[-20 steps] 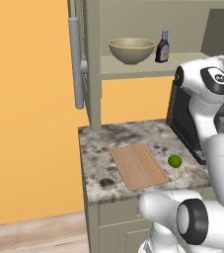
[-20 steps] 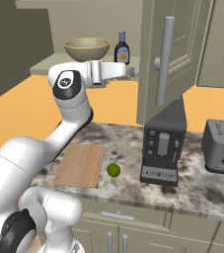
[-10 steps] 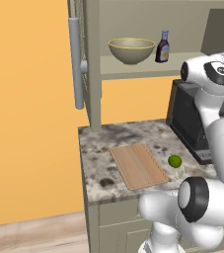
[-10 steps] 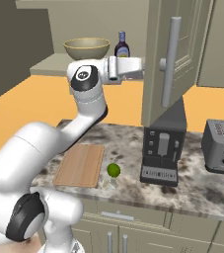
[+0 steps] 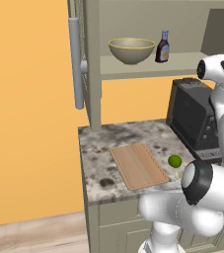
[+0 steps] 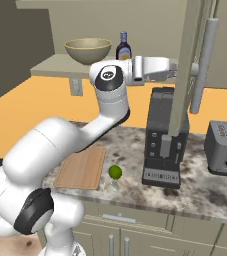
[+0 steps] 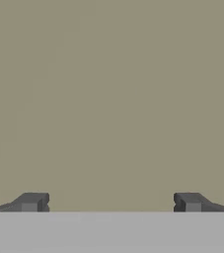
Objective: Open the cabinet. Place the bowl and condiment on the counter. Then place the lime and garlic on the cutting board.
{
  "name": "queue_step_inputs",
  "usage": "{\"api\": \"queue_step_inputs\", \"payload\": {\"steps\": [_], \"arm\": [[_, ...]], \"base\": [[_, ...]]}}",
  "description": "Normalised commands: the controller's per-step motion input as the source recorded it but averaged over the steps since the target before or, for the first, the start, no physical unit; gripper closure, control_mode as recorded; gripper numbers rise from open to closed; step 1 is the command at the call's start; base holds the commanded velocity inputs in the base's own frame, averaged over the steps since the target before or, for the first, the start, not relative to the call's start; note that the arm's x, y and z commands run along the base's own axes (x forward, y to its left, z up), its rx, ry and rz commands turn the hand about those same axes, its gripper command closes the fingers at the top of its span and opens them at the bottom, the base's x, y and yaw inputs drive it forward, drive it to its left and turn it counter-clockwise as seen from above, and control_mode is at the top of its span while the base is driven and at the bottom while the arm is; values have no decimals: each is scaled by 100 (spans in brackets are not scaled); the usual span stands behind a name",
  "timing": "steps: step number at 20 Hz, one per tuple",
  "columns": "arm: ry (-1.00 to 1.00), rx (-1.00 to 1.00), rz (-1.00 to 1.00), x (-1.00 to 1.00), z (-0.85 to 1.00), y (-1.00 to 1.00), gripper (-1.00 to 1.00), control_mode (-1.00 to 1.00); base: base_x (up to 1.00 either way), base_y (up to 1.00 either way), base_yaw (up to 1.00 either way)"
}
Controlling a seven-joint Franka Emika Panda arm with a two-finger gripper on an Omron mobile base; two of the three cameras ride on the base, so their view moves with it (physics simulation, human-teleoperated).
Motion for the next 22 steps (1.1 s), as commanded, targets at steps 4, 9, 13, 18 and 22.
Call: {"api": "queue_step_inputs", "payload": {"steps": [4,9,13,18,22], "arm": [[0,0,0,22,-5,-51,-100,-100],[7,0,0,31,-12,-35,-100,-100],[9,0,0,14,-4,-4,-100,-100],[2,4,0,-6,0,9,-100,-100],[-1,19,0,-32,3,17,-100,-100]], "base": [[0,0,0],[0,0,0],[0,0,0],[0,0,0],[0,0,0]]}}
